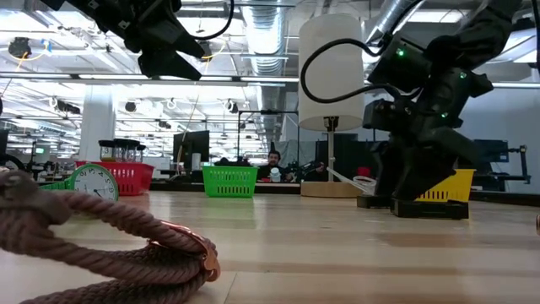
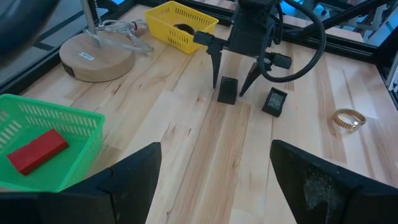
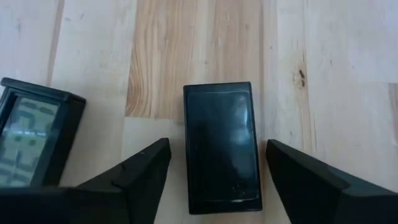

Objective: Pick & Place Office items
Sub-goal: Put the top black digital clock into the green bin, then put the black digital clock into the green bin

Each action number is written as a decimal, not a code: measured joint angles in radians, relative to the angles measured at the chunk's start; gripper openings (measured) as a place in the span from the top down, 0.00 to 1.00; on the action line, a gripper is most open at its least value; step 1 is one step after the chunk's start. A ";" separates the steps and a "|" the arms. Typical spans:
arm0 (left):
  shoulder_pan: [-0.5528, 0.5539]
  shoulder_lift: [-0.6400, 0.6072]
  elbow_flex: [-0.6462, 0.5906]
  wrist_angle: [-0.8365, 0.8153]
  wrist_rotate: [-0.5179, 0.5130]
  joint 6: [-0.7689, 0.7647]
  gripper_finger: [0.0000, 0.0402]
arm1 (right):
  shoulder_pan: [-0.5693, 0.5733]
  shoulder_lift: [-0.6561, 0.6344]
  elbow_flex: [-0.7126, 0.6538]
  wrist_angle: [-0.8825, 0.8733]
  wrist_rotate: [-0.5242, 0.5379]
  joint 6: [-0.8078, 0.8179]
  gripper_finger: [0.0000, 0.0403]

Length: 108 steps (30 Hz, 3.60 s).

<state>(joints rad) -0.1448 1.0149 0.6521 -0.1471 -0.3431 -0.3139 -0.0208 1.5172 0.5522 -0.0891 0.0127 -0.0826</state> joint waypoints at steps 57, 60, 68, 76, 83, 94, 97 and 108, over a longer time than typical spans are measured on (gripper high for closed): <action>0.000 0.000 -0.032 0.068 0.000 -0.001 0.26 | -0.273 0.624 0.898 0.189 0.067 0.058 0.58; 0.000 0.000 -0.032 0.069 0.000 -0.001 0.26 | -0.270 0.622 0.900 0.178 0.064 0.052 0.58; 0.000 0.000 -0.032 0.079 0.000 -0.001 0.26 | -0.268 0.622 0.900 0.174 0.067 0.049 0.52; 0.000 0.000 -0.032 0.084 0.000 -0.001 0.26 | -0.261 0.622 0.899 0.163 0.067 0.074 0.40; 0.000 0.000 -0.033 0.090 0.000 -0.003 0.26 | -0.225 0.589 0.913 -0.016 0.066 0.082 0.43; -0.001 0.000 -0.033 0.105 0.000 -0.005 0.26 | -0.086 0.342 0.916 -0.477 0.077 0.127 0.46; -0.001 0.000 -0.033 0.111 0.001 -0.005 0.26 | 0.008 0.275 0.916 -0.604 0.152 0.159 0.46; -0.001 0.000 -0.033 0.128 0.000 -0.006 0.26 | 0.352 0.074 0.693 -0.760 0.250 0.309 0.46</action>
<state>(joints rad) -0.1455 1.0149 0.6189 -0.0187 -0.3428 -0.3195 0.3309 1.5914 1.2449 -0.8494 0.2630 0.2263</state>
